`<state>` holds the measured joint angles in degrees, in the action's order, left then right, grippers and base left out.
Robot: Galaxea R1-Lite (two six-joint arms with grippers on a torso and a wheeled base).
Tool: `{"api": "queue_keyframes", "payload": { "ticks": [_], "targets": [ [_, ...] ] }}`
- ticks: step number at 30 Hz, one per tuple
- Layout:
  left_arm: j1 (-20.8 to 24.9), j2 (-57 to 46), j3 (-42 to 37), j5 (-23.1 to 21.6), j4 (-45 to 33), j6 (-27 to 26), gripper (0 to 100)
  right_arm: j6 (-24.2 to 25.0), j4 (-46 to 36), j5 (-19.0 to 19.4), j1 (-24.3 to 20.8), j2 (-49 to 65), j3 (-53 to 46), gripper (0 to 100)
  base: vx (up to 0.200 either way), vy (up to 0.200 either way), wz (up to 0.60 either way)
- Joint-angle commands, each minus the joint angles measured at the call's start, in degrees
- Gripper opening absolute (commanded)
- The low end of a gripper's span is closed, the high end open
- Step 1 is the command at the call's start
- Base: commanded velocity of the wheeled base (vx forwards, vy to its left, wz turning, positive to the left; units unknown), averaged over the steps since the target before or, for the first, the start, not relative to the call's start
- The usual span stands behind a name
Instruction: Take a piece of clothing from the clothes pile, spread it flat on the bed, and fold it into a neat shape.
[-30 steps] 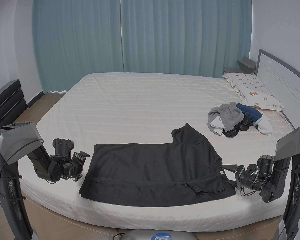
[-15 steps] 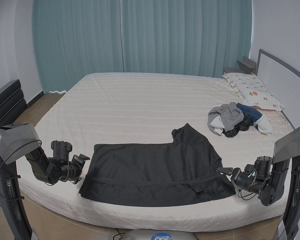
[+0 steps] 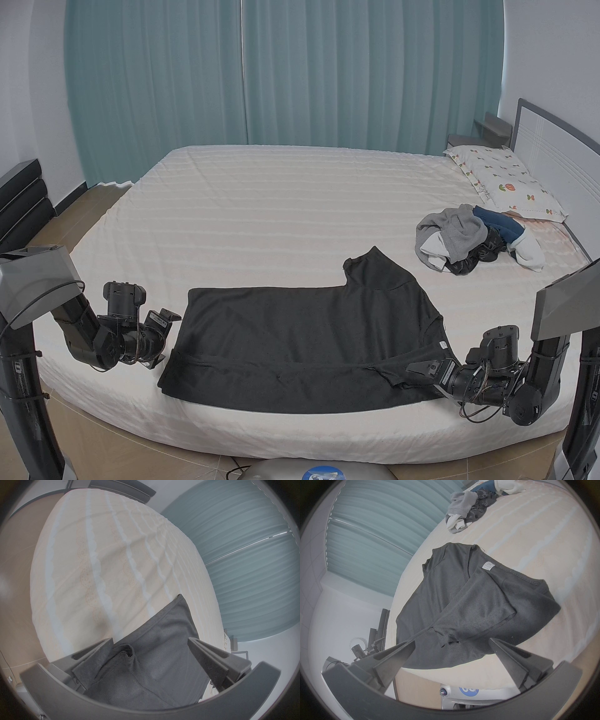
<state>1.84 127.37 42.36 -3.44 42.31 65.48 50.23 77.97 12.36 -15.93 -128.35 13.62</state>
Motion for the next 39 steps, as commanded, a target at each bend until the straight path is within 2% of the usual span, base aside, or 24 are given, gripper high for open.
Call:
{"api": "queue_keyframes", "payload": {
  "ticks": [1,5,8,17,21,34,36,39],
  "targets": [
    [0.0,0.1,0.0,0.1,0.0,0.1,100,1.2,-1.2,-0.1,-0.8,0.1,1.4,100,0.000,0.000,0.00],
    [0.1,0.2,0.0,0.4,0.0,0.0,100,3.2,-1.8,-0.3,-0.8,-0.4,2.8,100,0.000,0.000,0.00],
    [0.1,0.1,0.0,0.4,0.0,0.0,100,4.4,-1.9,-2.1,-0.8,-1.4,4.0,100,0.000,0.000,0.00],
    [0.1,0.1,0.0,0.4,0.0,0.0,100,4.4,-3.4,-4.6,-2.5,-2.6,4.4,100,0.000,0.000,0.00],
    [0.1,0.2,0.0,0.4,0.0,0.0,100,4.5,-7.7,-5.7,-2.5,-2.0,6.3,100,0.000,0.000,0.00],
    [0.1,0.2,0.1,0.5,0.0,0.0,100,4.6,-7.8,-7.2,-2.7,-3.5,7.5,100,0.000,0.000,0.00],
    [0.1,0.2,0.1,0.5,0.0,0.0,100,4.5,-8.1,-8.9,-3.3,-3.7,7.6,100,0.000,0.000,0.00],
    [0.1,0.2,0.1,0.5,0.0,0.0,100,4.5,-8.1,-9.4,-3.8,-3.7,7.6,100,0.000,0.000,0.00]
  ]
}}
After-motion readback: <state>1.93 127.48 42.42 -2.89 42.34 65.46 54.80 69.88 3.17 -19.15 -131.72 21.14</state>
